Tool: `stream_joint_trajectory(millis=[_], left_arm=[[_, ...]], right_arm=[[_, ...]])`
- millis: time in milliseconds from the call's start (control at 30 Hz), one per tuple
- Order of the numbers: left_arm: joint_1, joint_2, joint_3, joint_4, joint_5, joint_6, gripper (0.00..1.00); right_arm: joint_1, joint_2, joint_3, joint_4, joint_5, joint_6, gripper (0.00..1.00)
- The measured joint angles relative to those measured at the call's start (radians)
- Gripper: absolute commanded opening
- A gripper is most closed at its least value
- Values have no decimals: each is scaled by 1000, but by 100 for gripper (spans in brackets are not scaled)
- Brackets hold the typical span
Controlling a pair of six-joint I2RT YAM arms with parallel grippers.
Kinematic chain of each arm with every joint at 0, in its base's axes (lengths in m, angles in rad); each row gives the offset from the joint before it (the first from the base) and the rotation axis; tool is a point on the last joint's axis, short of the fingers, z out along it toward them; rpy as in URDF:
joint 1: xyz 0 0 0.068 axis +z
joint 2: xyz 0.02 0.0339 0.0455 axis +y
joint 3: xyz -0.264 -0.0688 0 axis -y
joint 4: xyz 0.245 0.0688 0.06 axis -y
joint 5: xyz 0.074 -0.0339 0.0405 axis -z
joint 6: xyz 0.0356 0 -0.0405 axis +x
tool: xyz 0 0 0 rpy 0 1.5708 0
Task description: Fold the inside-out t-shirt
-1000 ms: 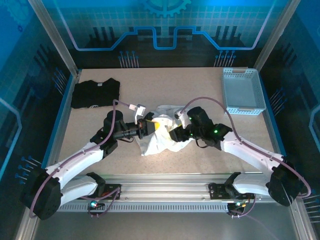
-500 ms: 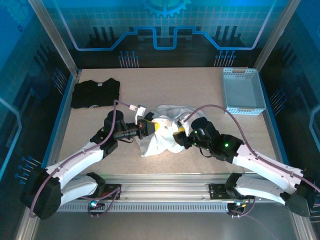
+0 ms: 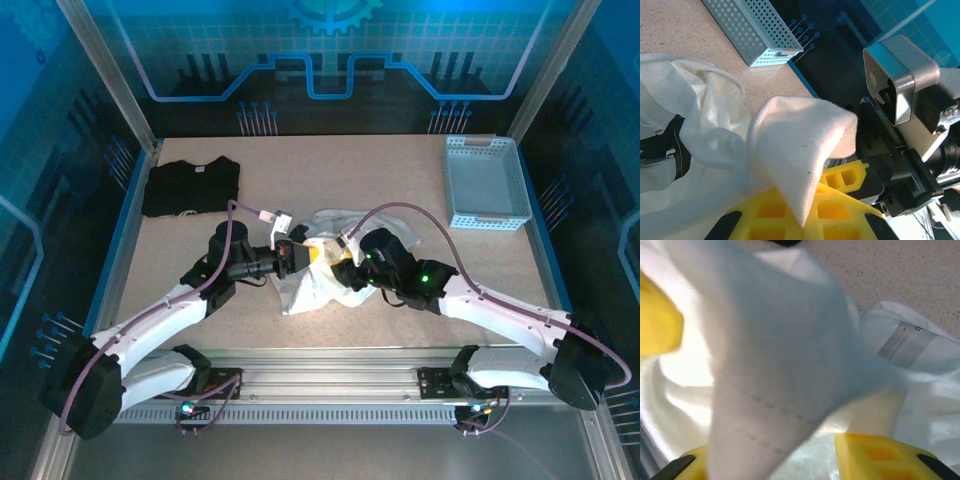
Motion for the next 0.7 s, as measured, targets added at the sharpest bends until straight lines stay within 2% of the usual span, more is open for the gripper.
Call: stream_joint_trajectory(millis=[167, 367, 433, 533, 700], left_arm=[[0, 0, 0, 0, 0, 0, 0], [0, 0, 0, -1, 0, 0, 0], [0, -1, 0, -5, -1, 0, 0], [0, -5, 1, -25, -25, 1, 0], [11, -4, 22, -84, -92, 1, 0]], right_arm=[[-13, 20, 9, 24, 0, 6, 28], [-53, 47, 14, 35, -1, 15, 0], [-74, 35, 14, 28, -13, 10, 0], [-122, -29, 15, -10, -109, -5, 0], [-281, -129, 69, -46, -440, 26, 0]])
